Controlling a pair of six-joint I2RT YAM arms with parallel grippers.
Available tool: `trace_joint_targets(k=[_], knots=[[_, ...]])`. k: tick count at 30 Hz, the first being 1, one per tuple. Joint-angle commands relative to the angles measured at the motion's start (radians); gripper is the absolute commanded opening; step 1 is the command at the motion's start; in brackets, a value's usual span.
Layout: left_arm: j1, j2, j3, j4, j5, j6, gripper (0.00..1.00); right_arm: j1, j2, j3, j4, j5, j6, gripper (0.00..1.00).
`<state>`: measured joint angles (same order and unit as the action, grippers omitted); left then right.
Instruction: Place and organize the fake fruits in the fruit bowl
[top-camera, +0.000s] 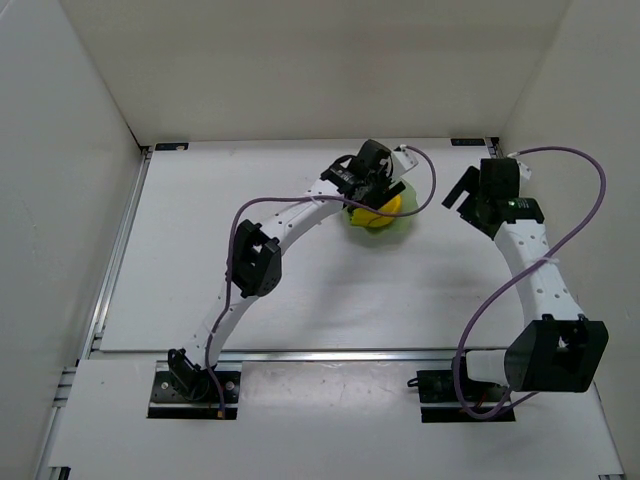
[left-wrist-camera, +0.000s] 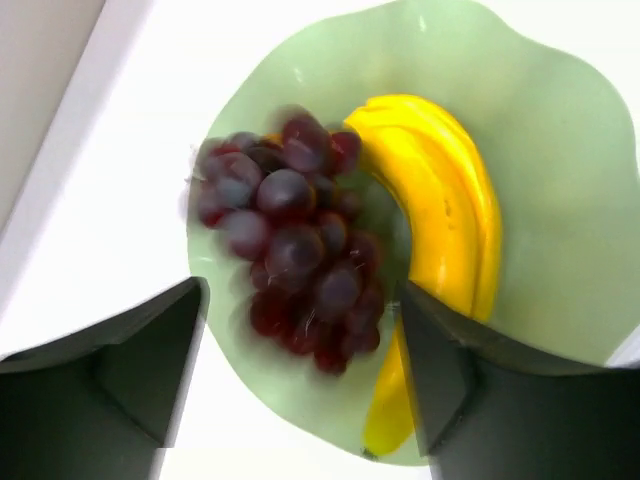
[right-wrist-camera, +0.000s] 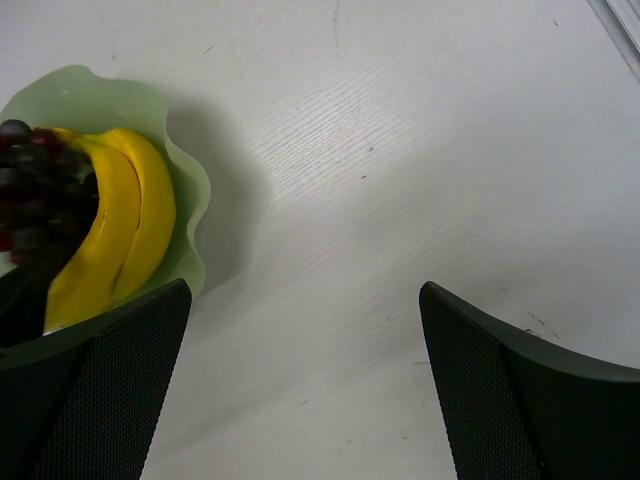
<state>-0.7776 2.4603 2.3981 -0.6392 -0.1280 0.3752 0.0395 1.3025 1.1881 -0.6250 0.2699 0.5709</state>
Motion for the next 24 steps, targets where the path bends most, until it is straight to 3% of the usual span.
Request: trace_joint_targets(k=[1,5,11,15,19,24], knots=[[0.000,-0.067,0.055,0.067,0.053,-0.004,0.97,-0.029,-0.035,-0.001,-0.018,0.037,-0.019,0.99],[-0.009,-0.133,0.007,0.067,0.015,-0.004,1.00,-0.029,-0.055,-0.011,-0.018,0.026,-0.028,0.99],[-0.040,-0.289,-0.080,0.067,-0.244,0.005,1.00,-0.029,-0.065,-0.030,-0.008,0.026,-0.016,0.99],[0.079,-0.493,-0.265,0.067,-0.366,-0.005,1.00,-0.049,-0.065,-0.068,0.001,0.026,0.018,0.99],[0.309,-0.677,-0.615,0.047,-0.467,-0.005,1.00,-0.070,-0.083,-0.146,0.027,0.017,0.056,0.99],[0.595,-0.918,-0.853,-0.052,-0.362,-0.041,1.00,-0.079,-0.094,-0.206,0.051,0.008,0.067,0.99]])
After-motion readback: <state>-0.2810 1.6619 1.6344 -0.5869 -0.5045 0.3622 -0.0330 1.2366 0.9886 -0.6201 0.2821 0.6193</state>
